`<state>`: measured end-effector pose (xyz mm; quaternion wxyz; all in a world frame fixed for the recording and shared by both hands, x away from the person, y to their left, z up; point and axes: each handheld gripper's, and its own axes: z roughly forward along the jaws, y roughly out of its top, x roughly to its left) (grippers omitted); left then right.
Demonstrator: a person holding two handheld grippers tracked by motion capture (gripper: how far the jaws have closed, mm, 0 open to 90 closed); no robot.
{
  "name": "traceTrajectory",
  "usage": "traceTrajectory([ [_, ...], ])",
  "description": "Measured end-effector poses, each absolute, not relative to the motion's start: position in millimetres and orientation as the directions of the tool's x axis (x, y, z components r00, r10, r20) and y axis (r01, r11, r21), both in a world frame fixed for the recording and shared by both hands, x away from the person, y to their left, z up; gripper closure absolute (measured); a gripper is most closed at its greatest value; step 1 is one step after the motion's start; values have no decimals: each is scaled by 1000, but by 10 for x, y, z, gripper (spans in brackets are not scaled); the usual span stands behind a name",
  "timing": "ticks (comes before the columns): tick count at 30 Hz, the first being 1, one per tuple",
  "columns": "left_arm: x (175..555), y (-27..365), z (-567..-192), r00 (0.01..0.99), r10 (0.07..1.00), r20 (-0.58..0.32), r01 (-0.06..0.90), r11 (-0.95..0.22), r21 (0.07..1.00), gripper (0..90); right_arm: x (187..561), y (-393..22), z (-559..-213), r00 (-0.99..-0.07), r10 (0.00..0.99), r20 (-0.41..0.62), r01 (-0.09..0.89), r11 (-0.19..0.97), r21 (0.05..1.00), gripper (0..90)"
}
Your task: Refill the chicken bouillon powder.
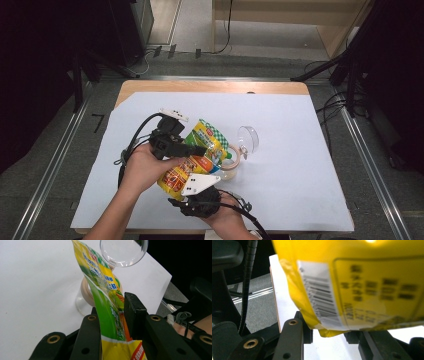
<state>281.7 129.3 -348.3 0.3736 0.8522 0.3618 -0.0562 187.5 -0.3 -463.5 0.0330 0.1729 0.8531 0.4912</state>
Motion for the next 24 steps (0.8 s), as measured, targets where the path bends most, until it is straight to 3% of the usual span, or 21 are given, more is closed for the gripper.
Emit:
traceTrajectory([
  [10,3011,1180,-3463,669,593,-448,732,-422,535,734,1957,-20,-4516,-937,324,128,264,421,868,659],
  [24,3073,1105,-3394,660,635,-402,736,-439,515,832,2121,63,-4490,-935,316,163,288,404,868,658],
])
